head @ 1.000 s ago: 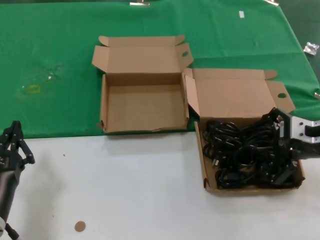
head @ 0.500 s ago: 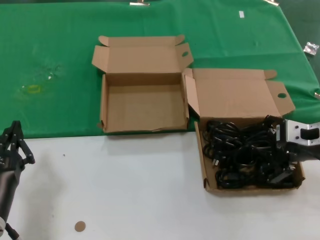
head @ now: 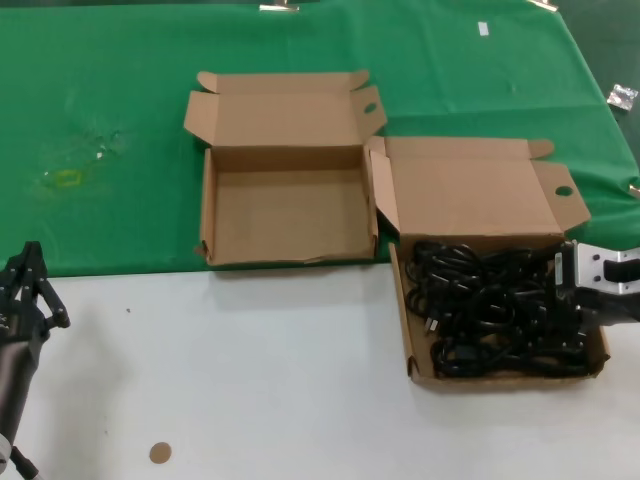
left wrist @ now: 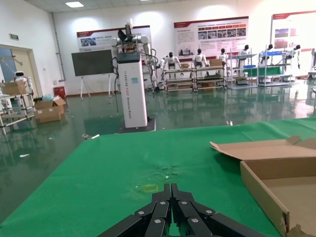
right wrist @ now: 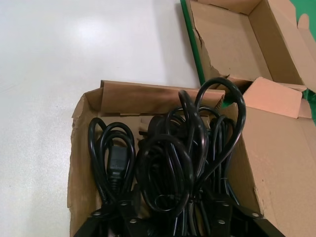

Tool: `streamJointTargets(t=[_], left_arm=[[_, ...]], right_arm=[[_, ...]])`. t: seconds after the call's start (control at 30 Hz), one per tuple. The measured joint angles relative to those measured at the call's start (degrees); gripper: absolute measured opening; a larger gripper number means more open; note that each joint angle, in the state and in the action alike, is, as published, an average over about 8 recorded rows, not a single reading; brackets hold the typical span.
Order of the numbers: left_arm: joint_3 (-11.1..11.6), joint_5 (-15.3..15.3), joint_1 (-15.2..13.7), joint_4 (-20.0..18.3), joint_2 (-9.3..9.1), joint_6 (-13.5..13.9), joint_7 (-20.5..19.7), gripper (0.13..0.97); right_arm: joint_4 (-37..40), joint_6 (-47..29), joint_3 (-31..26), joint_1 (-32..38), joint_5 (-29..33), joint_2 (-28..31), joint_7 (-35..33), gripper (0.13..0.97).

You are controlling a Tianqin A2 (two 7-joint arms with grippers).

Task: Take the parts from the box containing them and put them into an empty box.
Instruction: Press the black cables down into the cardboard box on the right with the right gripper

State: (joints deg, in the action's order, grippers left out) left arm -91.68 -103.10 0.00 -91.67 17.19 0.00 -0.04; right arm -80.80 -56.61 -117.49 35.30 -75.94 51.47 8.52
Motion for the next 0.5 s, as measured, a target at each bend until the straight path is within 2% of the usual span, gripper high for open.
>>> streamJointTargets(t=[0.03,0.3,0.5], left_arm=[[0.0,0.0,0.0,0.0,0.00,0.0,0.0,0.152],[0.0,0.0,0.0,0.0,0.00,0.0,0.0,0.152],[0.0,0.0,0.0,0.0,0.00,0.0,0.0,0.152]], right_arm=[[-0.1,-0.1,0.2,-0.1,0.1,0.0,0.0,0.579],[-0.8,-1.0,1.2,-0.8,0.5,0.1,0.1,0.369],[-1.6,-2.2,2.0,-0.5,0.3,0.4,0.2,0.289]])
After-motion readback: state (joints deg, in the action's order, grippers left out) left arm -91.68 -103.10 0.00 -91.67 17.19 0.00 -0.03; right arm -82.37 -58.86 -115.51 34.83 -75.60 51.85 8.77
